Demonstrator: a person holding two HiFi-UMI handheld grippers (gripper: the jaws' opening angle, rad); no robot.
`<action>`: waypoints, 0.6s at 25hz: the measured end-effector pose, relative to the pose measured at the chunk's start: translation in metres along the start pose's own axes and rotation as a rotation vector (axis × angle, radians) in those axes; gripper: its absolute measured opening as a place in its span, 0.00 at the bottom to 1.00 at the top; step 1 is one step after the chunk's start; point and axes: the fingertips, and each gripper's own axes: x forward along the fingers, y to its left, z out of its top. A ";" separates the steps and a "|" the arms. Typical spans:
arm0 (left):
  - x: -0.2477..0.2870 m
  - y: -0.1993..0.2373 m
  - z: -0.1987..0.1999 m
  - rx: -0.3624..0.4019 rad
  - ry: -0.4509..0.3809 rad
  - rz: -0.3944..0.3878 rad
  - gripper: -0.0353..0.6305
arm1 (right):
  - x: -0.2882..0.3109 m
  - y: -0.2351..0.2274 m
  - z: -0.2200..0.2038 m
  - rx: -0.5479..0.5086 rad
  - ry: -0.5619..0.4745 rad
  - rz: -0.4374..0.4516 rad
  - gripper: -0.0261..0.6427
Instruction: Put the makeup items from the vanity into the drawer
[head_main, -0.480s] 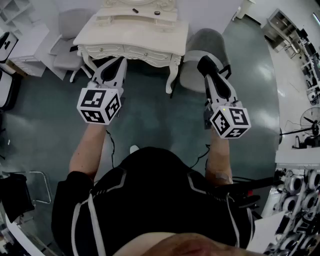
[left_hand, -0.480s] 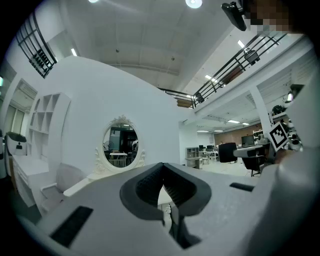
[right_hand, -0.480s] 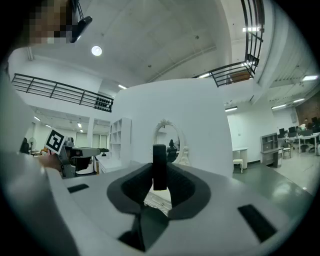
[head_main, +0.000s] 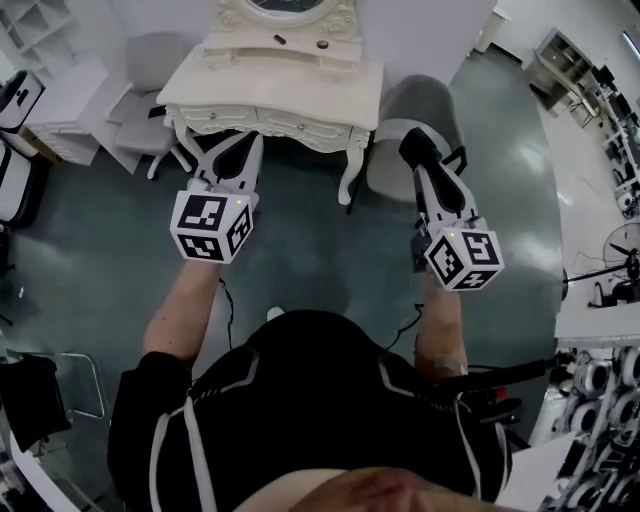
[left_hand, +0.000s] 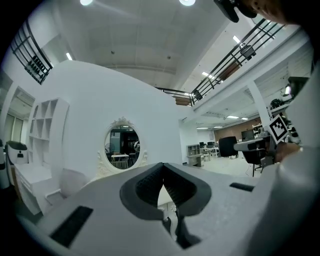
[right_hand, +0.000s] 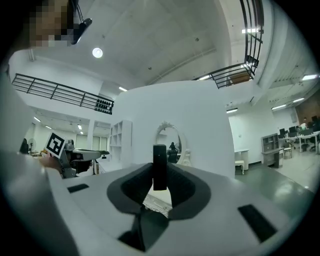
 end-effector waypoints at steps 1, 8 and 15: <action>0.000 0.001 -0.001 0.002 0.000 -0.004 0.06 | 0.000 0.002 0.000 0.007 -0.002 -0.002 0.17; -0.006 0.022 -0.005 -0.038 -0.019 0.005 0.06 | 0.016 0.023 0.002 0.027 0.002 -0.003 0.17; -0.018 0.051 -0.013 -0.045 -0.026 -0.008 0.06 | 0.035 0.049 0.003 0.014 0.003 -0.019 0.17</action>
